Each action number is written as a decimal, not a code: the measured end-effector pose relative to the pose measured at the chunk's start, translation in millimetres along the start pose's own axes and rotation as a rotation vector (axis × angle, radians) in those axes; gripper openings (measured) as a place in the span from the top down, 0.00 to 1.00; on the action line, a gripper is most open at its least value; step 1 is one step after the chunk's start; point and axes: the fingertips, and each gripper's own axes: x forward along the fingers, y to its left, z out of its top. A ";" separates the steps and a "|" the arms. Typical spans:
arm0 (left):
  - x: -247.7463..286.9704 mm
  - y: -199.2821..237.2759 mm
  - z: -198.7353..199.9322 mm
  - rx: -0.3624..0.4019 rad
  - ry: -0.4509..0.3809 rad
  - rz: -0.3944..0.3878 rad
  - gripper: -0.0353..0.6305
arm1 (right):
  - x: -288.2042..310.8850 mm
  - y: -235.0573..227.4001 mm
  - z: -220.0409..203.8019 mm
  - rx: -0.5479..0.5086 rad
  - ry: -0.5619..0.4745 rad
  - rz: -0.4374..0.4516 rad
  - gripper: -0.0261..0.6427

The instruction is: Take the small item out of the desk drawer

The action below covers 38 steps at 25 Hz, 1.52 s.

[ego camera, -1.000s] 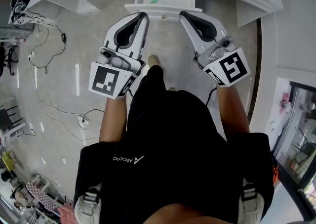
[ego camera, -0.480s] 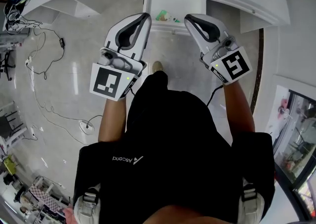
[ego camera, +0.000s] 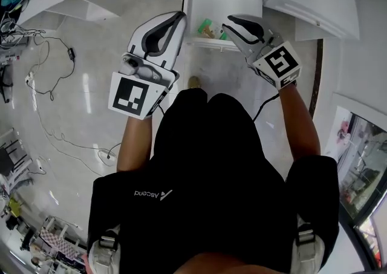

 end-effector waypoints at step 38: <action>9.4 103.8 -102.1 -0.086 0.170 0.275 0.95 | 150.2 -17.9 -338.4 -0.033 0.950 0.482 0.42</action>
